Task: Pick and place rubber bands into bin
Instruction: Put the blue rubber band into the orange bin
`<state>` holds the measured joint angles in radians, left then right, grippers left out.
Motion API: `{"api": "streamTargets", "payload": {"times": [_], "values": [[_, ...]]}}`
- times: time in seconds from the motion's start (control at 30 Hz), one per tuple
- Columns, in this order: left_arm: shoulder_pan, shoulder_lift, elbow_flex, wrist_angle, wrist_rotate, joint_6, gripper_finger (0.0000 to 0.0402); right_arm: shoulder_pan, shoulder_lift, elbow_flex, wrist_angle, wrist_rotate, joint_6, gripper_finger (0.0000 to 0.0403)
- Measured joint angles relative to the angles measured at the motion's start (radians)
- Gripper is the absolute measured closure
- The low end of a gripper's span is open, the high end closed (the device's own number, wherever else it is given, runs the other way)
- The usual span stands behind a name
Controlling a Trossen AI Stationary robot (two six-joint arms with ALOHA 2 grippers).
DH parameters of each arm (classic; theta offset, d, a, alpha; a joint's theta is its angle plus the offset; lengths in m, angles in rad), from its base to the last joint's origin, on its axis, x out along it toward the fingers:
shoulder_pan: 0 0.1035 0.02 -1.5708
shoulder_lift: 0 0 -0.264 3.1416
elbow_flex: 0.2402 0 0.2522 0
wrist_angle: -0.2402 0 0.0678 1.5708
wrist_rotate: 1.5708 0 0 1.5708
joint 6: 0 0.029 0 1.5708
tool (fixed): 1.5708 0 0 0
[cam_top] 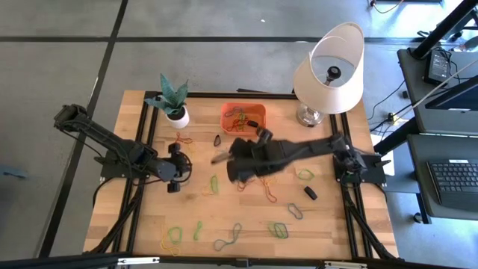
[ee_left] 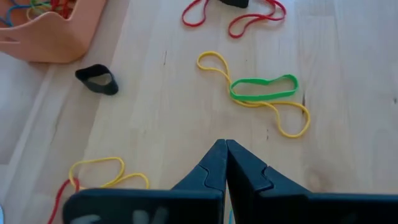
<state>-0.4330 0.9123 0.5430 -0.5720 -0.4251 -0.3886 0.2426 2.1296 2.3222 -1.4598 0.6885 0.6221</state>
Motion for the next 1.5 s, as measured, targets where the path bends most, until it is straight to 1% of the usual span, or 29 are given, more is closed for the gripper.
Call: {"api": "streamTargets", "payload": {"times": [0.23, 0.4, 0.53, 0.67, 0.73, 0.83, 0.97, 1.03, 1.07, 1.13, 1.2, 1.3, 1.5], "values": [[0.042, 0.0, 0.0, 0.0, -0.004, 0.0, 0.0398, -0.195, 0.0, 0.0, 0.014, -0.15, -0.207, 0.0403], [0.079, 0.0, 0.0, 0.0, -0.008, 0.002, 0.0398, -0.343, 0.0, -0.038, 0.088, -0.279, -0.352, 0.0403], [0.115, 0.0, 0.0, 0.0, -0.05, 0.0, 0.0398, -0.45, -0.001, -0.145, 0.182, -0.351, -0.457, 0.0403], [0.158, 0.0, 0.0, 0.0, -0.064, -0.001, 0.0398, -0.534, 0.0, -0.29, 0.359, -0.432, -0.574, 0.0403], [0.181, 0.0, 0.0, 0.0, -0.064, -0.002, 0.0398, -0.567, 0.0, -0.362, 0.474, -0.47, -0.617, 0.0403], [0.213, 0.0, 0.0, 0.001, -0.074, -0.036, 0.0398, -0.605, 0.0, -0.453, 0.605, -0.482, -0.667, 0.0403], [0.246, 0.0, 0.0, 0.022, -0.079, -0.104, 0.0398, -0.642, 0.0, -0.528, 0.719, -0.493, -0.715, 0.0395], [0.261, 0.0, 0.0, 0.043, -0.079, -0.115, 0.0398, -0.658, 0.0, -0.546, 0.748, -0.555, -0.71, 0.0387], [0.268, 0.0, 0.0, 0.051, -0.079, -0.116, 0.0398, -0.666, 0.0, -0.553, 0.761, -0.606, -0.712, 0.0384], [0.282, 0.0, 0.0, 0.064, -0.079, -0.105, 0.0398, -0.68, 0.0, -0.561, 0.773, -0.692, -0.711, 0.0375], [0.295, 0.0, 0.0, 0.066, -0.079, -0.1, 0.0398, -0.69, 0.001, -0.56, 0.769, -0.724, -0.71, 0.0365], [0.312, 0.0, 0.0, 0.068, -0.079, -0.109, 0.0398, -0.697, 0.001, -0.55, 0.76, -0.728, -0.714, 0.0342], [0.331, 0.0, 0.0, 0.068, -0.075, -0.143, 0.0398, -0.699, 0.001, -0.537, 0.7, -0.727, -0.711, 0.0281]]}}
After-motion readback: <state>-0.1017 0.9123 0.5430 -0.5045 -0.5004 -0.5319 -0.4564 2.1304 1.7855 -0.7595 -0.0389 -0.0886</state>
